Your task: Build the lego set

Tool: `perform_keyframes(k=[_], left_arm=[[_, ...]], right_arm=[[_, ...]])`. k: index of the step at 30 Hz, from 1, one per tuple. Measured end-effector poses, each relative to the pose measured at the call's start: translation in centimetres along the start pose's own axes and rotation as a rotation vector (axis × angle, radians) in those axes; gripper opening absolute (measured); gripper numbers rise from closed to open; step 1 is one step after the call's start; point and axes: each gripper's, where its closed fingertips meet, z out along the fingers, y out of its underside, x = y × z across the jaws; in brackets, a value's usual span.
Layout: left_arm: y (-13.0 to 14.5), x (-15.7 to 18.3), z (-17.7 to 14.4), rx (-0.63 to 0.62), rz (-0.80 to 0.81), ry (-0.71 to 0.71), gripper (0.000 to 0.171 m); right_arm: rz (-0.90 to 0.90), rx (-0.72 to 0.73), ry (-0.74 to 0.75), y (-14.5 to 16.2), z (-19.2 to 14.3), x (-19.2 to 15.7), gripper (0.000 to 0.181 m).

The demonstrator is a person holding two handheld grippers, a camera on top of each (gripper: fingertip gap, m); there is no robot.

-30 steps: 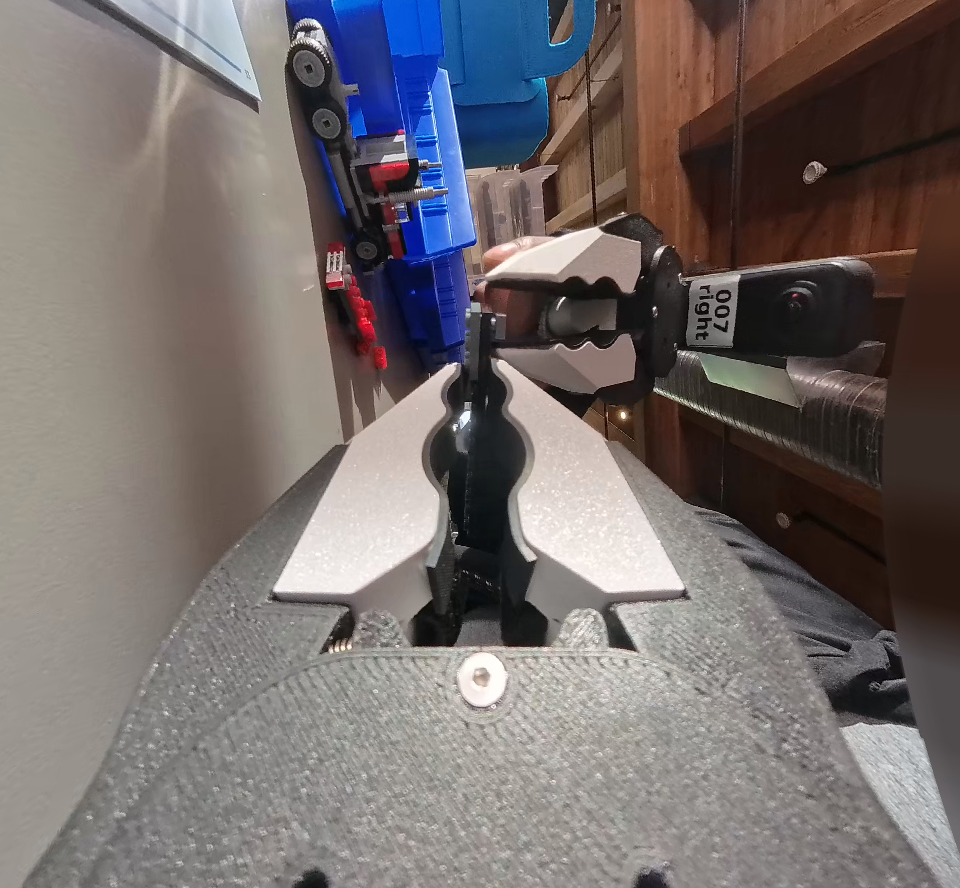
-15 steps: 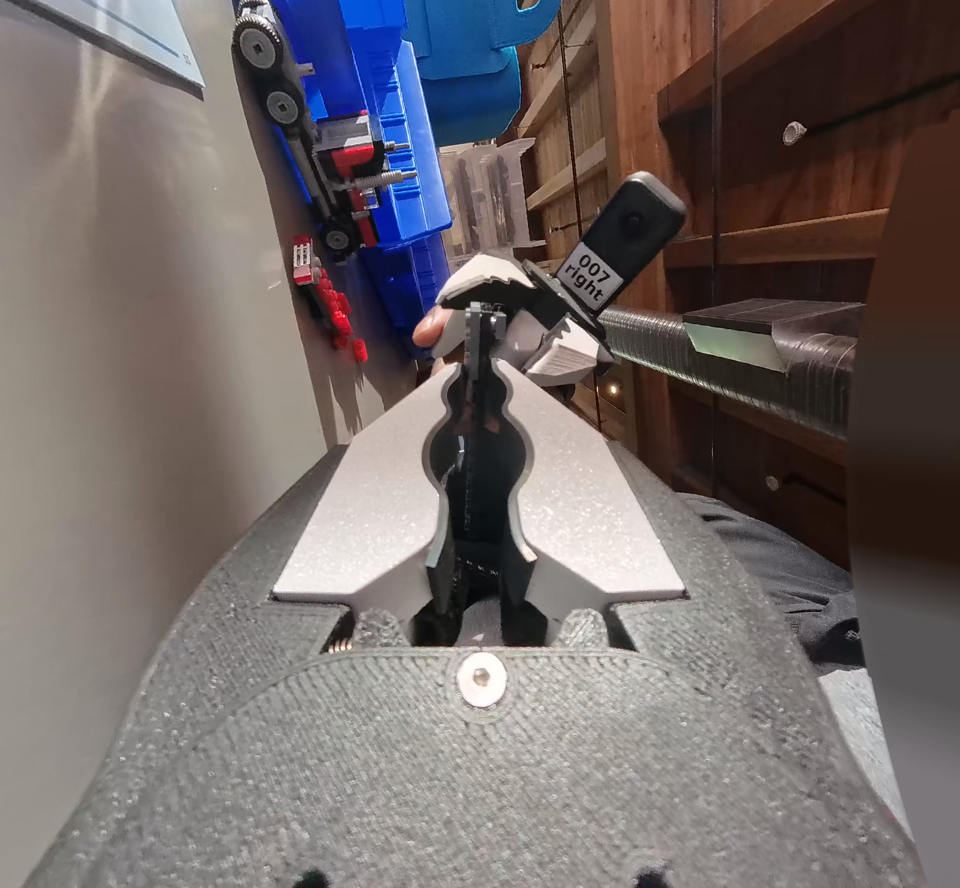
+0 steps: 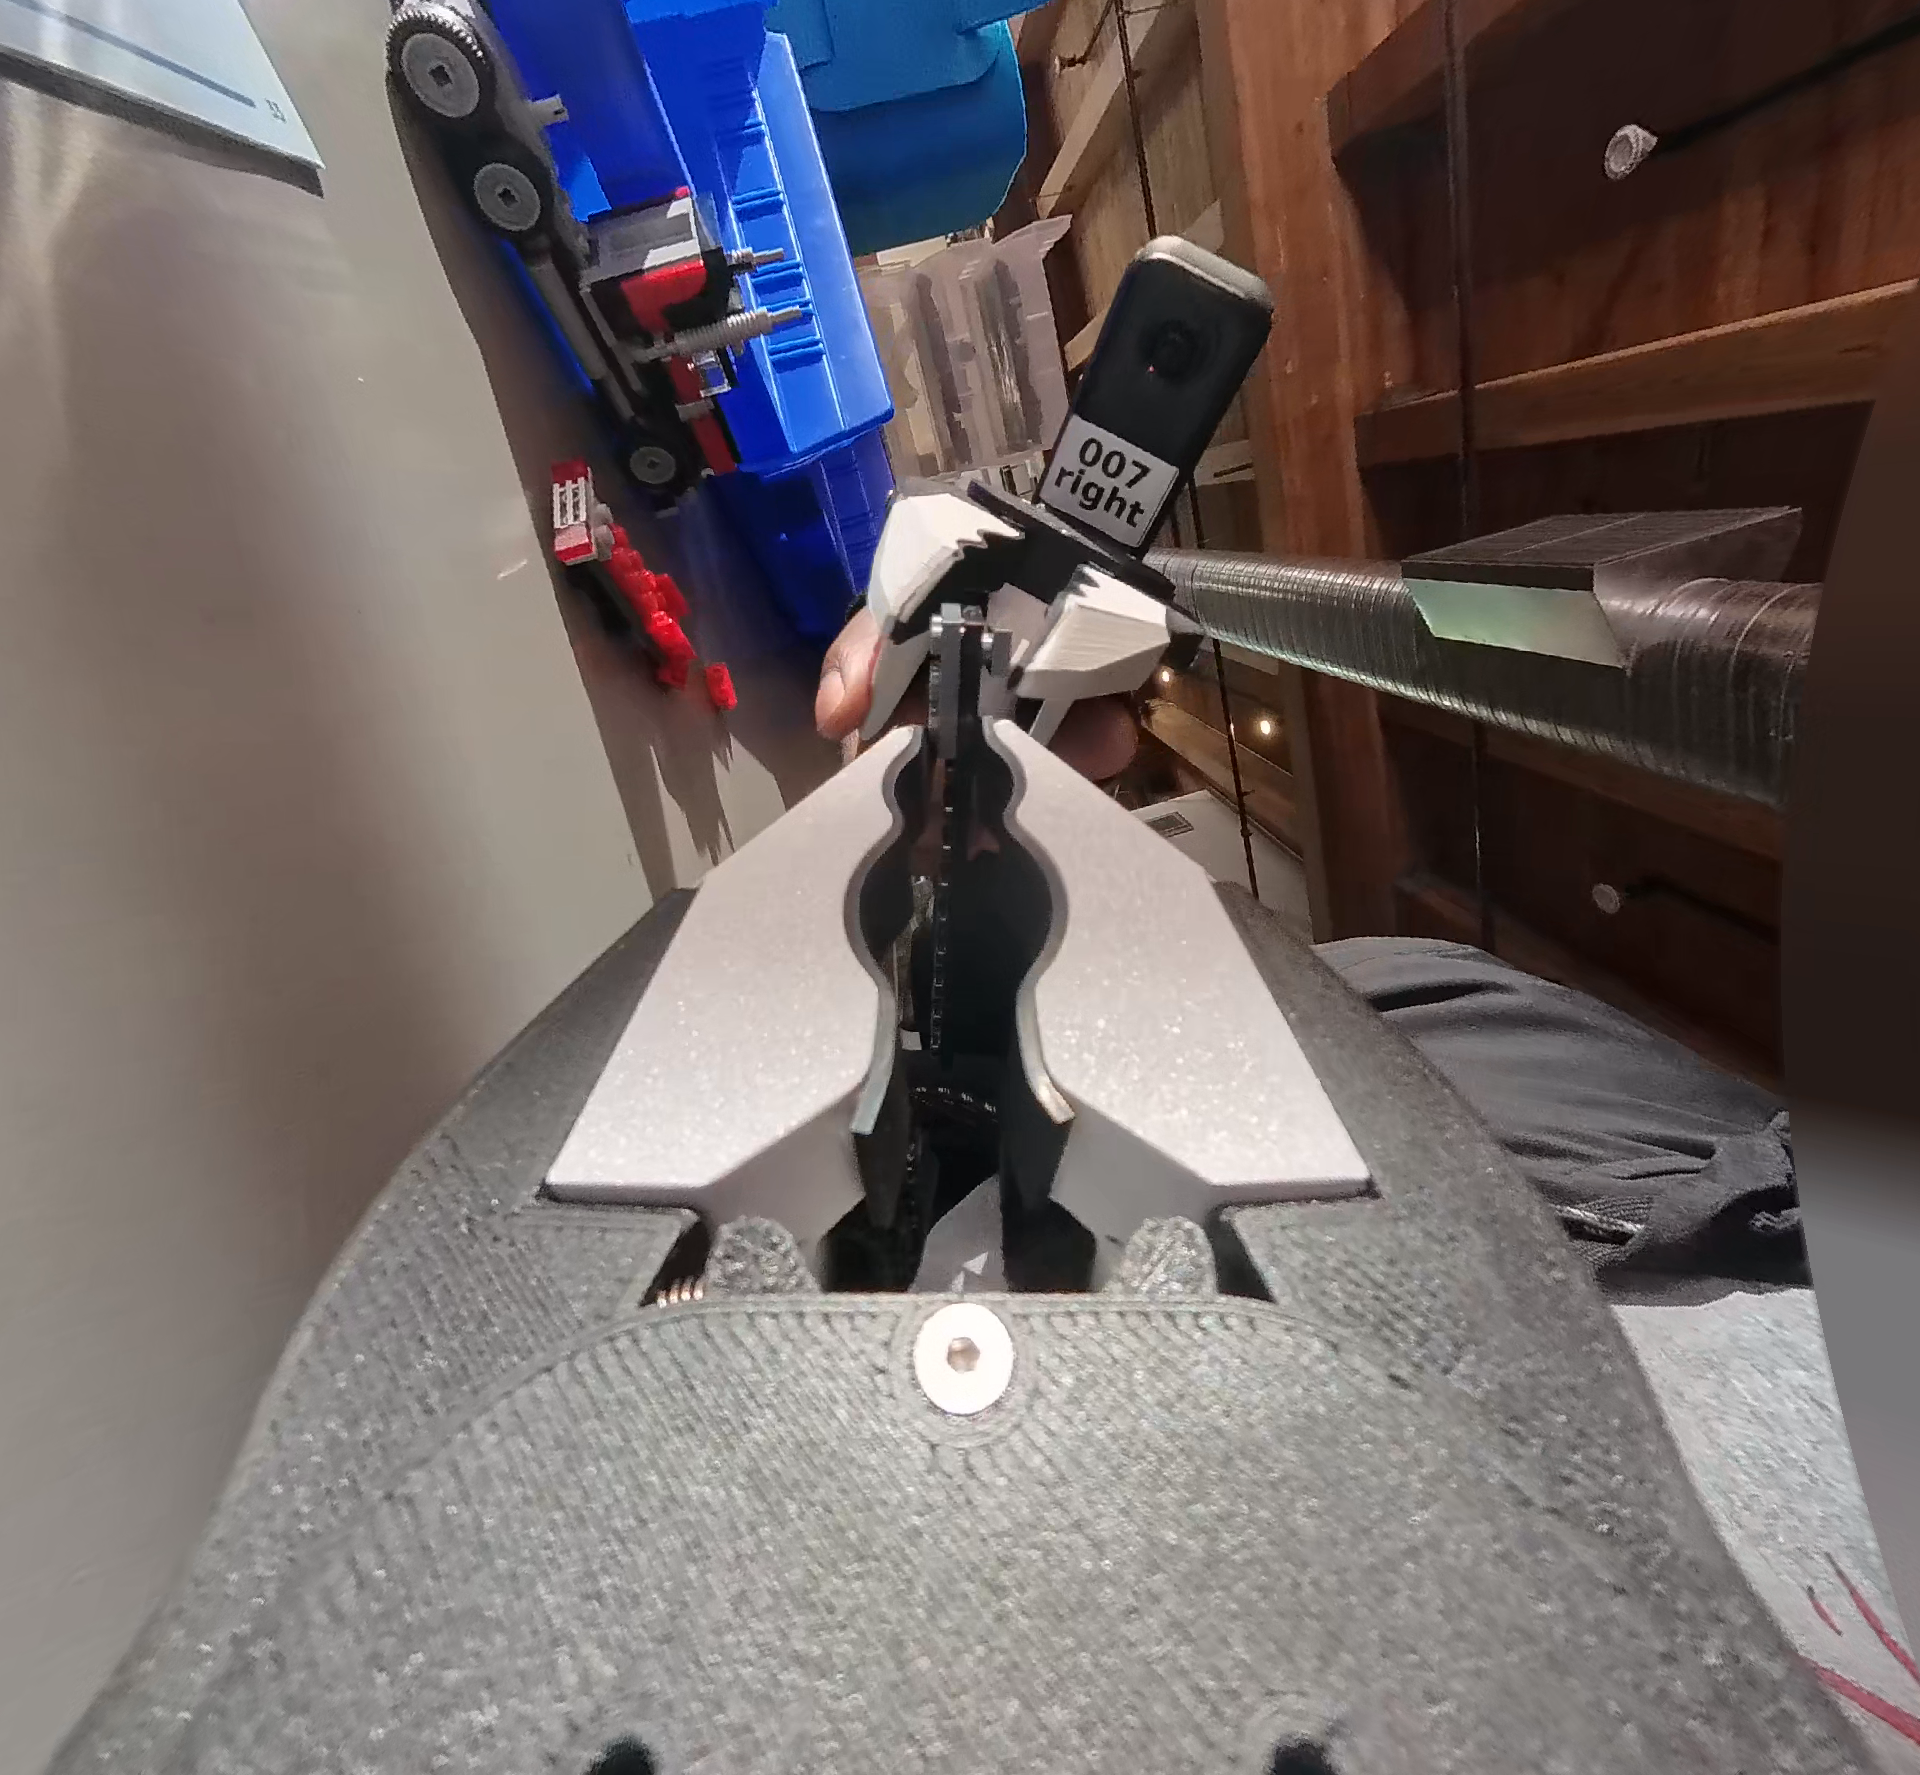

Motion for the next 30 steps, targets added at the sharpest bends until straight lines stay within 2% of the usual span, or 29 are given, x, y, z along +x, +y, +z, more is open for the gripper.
perform_keyframes(k=[3,8,25,30], left_arm=[[0.2,0.1,0.1,-0.015,0.024,-0.003,0.008],[0.7,0.3,0.2,-0.052,0.091,-0.021,0.008],[3.6,0.7,0.1,-0.28,0.388,-0.077,0.008],[3.7,0.7,-0.2,-0.302,0.466,-0.092,0.009]], right_arm=[[0.004,0.002,-0.024,0.0,-0.2,-0.2,0.016],[-0.016,-0.032,-0.052,0.3,-0.5,-0.7,0.015],[-0.088,-0.321,-0.173,3.1,-1.7,-2.5,0.015],[-0.07,-0.338,-0.194,3.2,-1.5,-2.6,0.015]])
